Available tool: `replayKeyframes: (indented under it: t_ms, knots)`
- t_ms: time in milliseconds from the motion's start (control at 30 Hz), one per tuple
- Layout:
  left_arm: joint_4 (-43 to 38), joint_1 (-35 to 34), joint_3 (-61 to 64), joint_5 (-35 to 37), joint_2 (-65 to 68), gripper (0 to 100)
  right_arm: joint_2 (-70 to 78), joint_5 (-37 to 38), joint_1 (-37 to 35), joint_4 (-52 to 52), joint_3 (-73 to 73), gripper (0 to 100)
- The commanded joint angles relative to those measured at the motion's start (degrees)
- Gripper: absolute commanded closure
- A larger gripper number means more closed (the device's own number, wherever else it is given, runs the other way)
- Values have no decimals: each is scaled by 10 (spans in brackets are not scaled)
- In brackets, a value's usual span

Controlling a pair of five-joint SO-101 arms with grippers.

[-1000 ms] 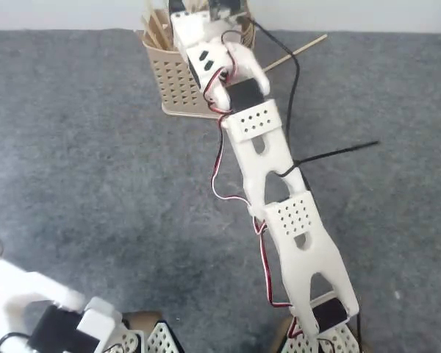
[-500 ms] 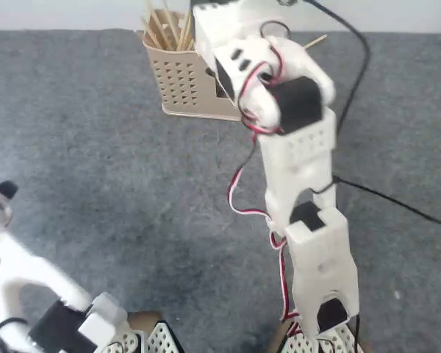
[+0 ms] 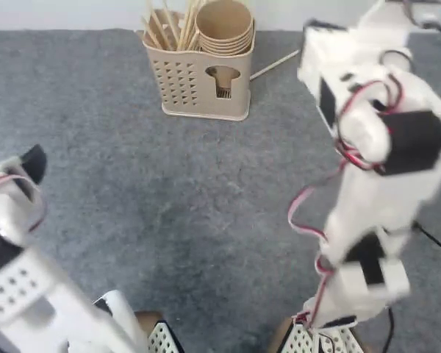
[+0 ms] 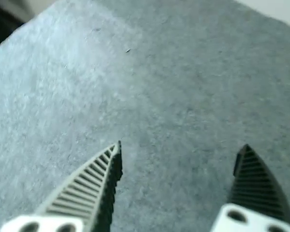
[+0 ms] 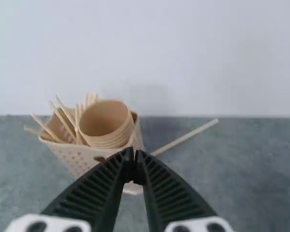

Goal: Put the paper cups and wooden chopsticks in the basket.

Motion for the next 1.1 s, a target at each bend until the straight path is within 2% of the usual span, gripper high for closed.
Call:
replayKeyframes:
  t_ms: [0, 100, 200, 433, 667, 833, 1067]
  knots:
    - [20, 27, -3, -8, -57, 648, -175, -6, 7, 22, 205, 991]
    - [26, 32, 22, -15, -86, 648, -275, -6, 15, 22, 340, 991]
    - [27, 49, 55, -51, -122, 648, -358, -6, 58, 23, 478, 991]
    - [34, 111, 157, -81, -258, 648, -506, 18, 114, -10, 748, 991]
    - [18, 163, 305, -84, -364, 648, -646, 25, 129, -156, 1044, 991]
    - [-57, 183, 423, -84, -432, 648, -718, 68, 130, -303, 1265, 991]
    - [-115, 199, 540, -103, -540, 648, -776, 107, 126, -345, 1405, 991]
